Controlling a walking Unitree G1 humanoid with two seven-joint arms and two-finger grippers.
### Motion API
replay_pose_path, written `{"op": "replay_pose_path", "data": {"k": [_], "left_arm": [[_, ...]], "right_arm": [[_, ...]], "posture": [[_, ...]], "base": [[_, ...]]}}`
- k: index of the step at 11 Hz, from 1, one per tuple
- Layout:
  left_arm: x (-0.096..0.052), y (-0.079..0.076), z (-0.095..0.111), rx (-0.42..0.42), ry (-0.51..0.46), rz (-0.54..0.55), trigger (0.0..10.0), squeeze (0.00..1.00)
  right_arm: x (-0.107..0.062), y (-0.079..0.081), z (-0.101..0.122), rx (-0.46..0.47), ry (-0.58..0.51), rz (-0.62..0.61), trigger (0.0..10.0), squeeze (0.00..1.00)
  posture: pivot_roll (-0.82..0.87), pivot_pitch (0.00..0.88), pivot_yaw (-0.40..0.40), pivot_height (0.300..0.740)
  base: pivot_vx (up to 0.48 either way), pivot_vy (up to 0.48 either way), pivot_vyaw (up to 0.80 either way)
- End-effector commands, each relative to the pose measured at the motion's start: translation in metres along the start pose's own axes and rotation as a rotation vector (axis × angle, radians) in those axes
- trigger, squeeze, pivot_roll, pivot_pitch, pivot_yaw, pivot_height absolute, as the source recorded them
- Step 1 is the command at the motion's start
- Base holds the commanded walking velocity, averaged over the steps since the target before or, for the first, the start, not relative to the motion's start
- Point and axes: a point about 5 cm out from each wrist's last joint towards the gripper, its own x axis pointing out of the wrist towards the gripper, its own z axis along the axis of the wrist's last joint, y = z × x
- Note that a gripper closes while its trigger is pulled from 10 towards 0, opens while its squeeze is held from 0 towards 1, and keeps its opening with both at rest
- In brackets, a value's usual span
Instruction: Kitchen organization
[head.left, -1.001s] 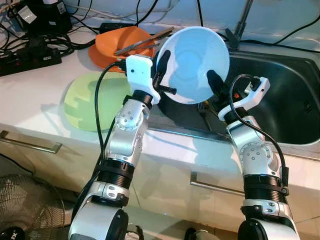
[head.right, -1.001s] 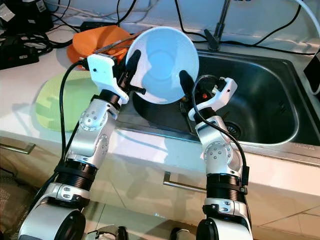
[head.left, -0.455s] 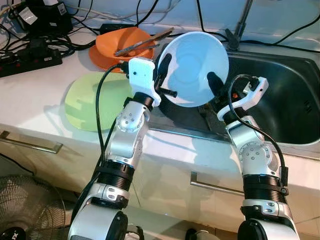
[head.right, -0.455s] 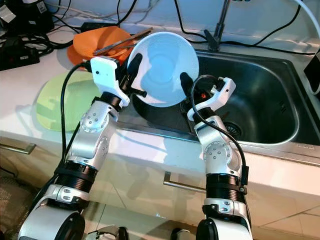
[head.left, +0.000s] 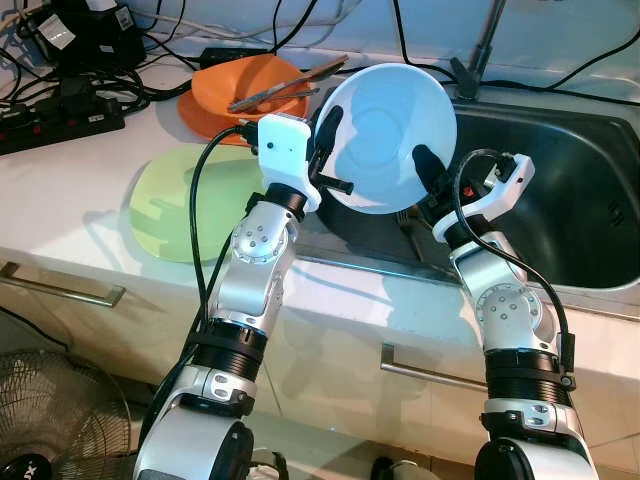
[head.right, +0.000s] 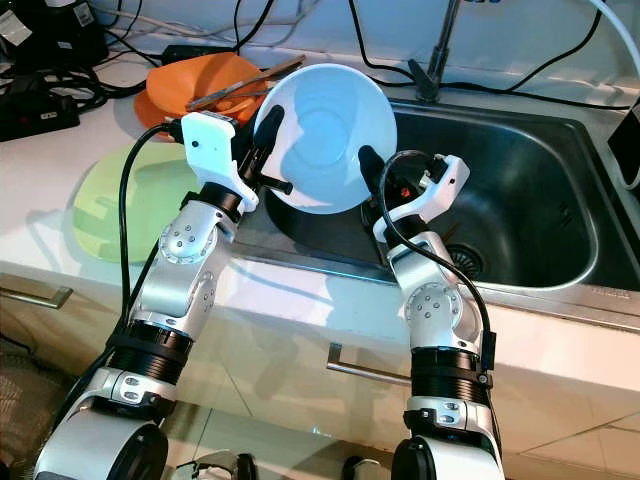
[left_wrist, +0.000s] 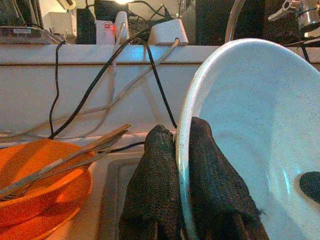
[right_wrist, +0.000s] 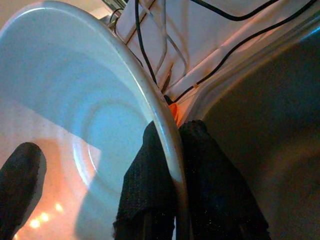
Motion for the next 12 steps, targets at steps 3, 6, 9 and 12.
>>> {"op": "replay_pose_path", "data": {"k": [3,6,9,12], "left_arm": [[0.000,0.009,0.001,-0.003,0.005,0.042,10.0,1.00],[-0.001,0.008,0.000,-0.004,0.012,0.029,10.0,1.00],[-0.003,0.006,-0.003,-0.006,0.032,0.019,10.0,1.00],[-0.008,-0.003,-0.013,-0.010,0.084,-0.026,10.0,0.00]], "right_arm": [[0.004,0.003,0.008,0.026,-0.045,0.010,0.0,0.00],[0.006,-0.002,0.016,0.026,-0.090,-0.030,0.0,0.00],[0.009,-0.014,0.037,0.031,-0.184,-0.116,0.0,0.00],[0.012,-0.033,0.057,-0.053,-0.242,-0.229,2.4,0.00]], "posture": [[0.06,0.067,0.042,0.740],[0.07,0.071,0.044,0.740],[0.07,0.073,0.044,0.740],[0.07,0.070,0.045,0.740]], "base": [[0.000,0.000,0.00],[0.000,0.000,0.00],[0.000,0.000,0.00],[0.000,0.000,0.00]]}}
